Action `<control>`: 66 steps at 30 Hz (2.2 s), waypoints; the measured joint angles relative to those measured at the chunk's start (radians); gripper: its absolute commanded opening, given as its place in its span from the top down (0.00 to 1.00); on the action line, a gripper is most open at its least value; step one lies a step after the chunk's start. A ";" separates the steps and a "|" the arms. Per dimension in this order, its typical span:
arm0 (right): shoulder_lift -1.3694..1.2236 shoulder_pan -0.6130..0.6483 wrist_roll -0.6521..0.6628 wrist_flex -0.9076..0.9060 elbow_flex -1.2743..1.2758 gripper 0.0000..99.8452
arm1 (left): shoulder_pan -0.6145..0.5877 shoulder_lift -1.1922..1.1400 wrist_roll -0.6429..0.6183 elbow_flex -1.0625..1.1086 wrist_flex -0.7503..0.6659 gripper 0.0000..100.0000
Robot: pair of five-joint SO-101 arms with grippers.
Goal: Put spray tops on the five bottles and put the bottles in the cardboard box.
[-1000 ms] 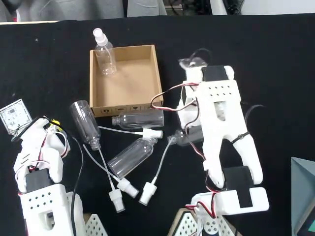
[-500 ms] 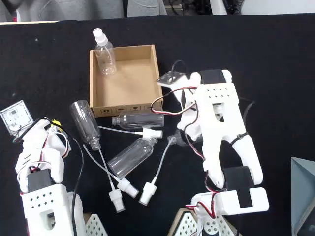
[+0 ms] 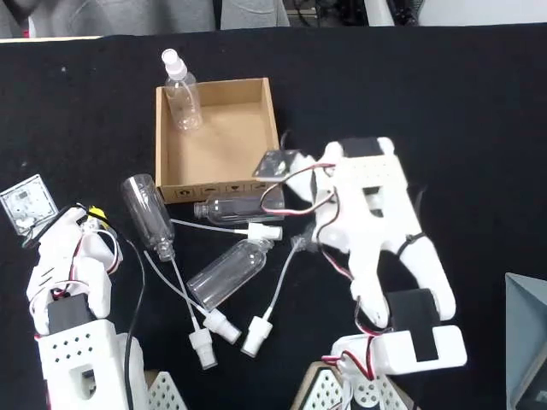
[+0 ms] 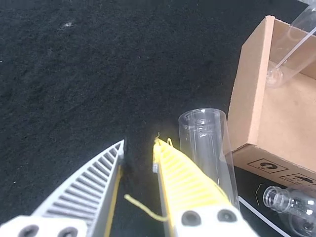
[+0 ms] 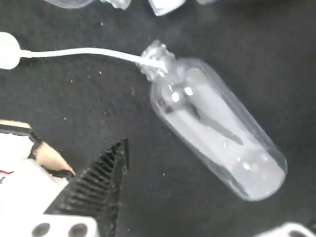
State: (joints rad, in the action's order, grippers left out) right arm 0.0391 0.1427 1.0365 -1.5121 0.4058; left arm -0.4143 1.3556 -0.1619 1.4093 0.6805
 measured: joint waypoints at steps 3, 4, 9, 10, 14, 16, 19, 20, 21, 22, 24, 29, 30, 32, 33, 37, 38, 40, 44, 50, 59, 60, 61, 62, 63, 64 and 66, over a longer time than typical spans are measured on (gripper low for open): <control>0.000 0.031 0.006 0.043 0.046 0.43 | 0.000 0.000 0.000 0.000 0.000 0.92; 0.000 0.040 0.008 0.058 0.055 0.43 | 0.000 0.000 0.000 0.000 0.000 0.92; 0.000 0.057 0.008 0.106 0.089 0.54 | 0.000 0.000 0.000 0.000 0.000 0.92; 0.000 0.055 0.008 0.109 0.089 0.58 | 0.000 0.000 0.000 0.000 0.000 0.92; 0.000 0.055 0.008 0.117 0.089 0.71 | 0.000 0.000 0.000 0.000 0.000 0.92; -0.009 0.055 0.008 0.126 0.089 0.73 | 0.000 0.000 0.000 0.000 0.000 0.92; -0.058 0.055 0.008 0.164 0.089 0.73 | 0.000 0.000 0.000 0.000 0.000 0.92; -0.086 0.055 0.009 0.173 0.089 0.73 | 0.000 0.000 0.000 0.000 0.000 0.92; -0.115 0.055 0.009 0.178 0.089 0.73 | 0.000 0.000 0.000 0.000 0.000 0.92; -0.144 0.057 0.011 0.190 0.089 0.73 | 0.000 0.000 0.000 0.000 0.000 0.92; -0.187 0.057 0.011 0.209 0.089 0.73 | 0.000 0.000 0.000 0.000 0.000 0.92; -0.199 0.055 0.011 0.224 0.087 0.73 | 0.000 0.000 0.000 0.000 0.000 0.92; -0.199 0.055 0.011 0.224 0.087 0.73 | 0.000 0.000 0.000 0.000 0.000 0.92; -0.199 0.055 0.011 0.227 0.087 0.73 | 0.000 0.000 0.000 0.000 0.000 0.92; -0.199 0.055 0.011 0.227 0.087 0.73 | 0.000 0.000 0.000 0.000 0.000 0.92; -0.199 0.055 0.011 0.227 0.087 0.73 | 0.000 0.000 0.000 0.000 0.000 0.92; -0.199 0.055 0.011 0.227 0.087 0.73 | 0.000 0.000 0.000 0.000 0.000 0.92; -0.199 0.054 -0.014 0.227 0.087 0.73 | 0.000 0.000 0.000 0.000 0.000 0.92; -0.199 0.046 -0.127 0.236 0.086 0.73 | 0.000 0.000 0.000 0.000 0.000 0.92; -0.199 0.046 -0.307 0.242 0.084 0.73 | 0.000 0.000 0.000 0.000 0.000 0.92; -0.201 0.046 -0.546 0.242 0.084 0.73 | 0.000 0.000 0.000 0.000 0.000 0.92; -0.201 0.046 -0.555 0.242 0.084 0.73 | 0.000 0.000 0.000 0.000 0.000 0.92; -0.203 0.046 -0.559 0.242 0.084 0.71 | 0.000 0.000 0.000 0.000 0.000 0.92; -0.204 0.046 -0.562 0.242 0.084 0.69 | 0.000 0.000 0.000 0.000 0.000 0.92; -0.209 0.046 -0.565 0.242 0.084 0.66 | 0.000 0.000 0.000 0.000 0.000 0.92; -0.210 0.046 -0.568 0.242 0.084 0.63 | 0.000 0.000 0.000 0.000 0.000 0.92; -0.210 0.046 -0.571 0.241 0.084 0.58 | 0.000 0.000 0.000 0.000 0.000 0.92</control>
State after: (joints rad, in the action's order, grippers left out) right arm -0.1711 0.1887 0.4657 -1.2712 0.4902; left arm -0.4143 1.3556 -0.1619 1.4093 0.6805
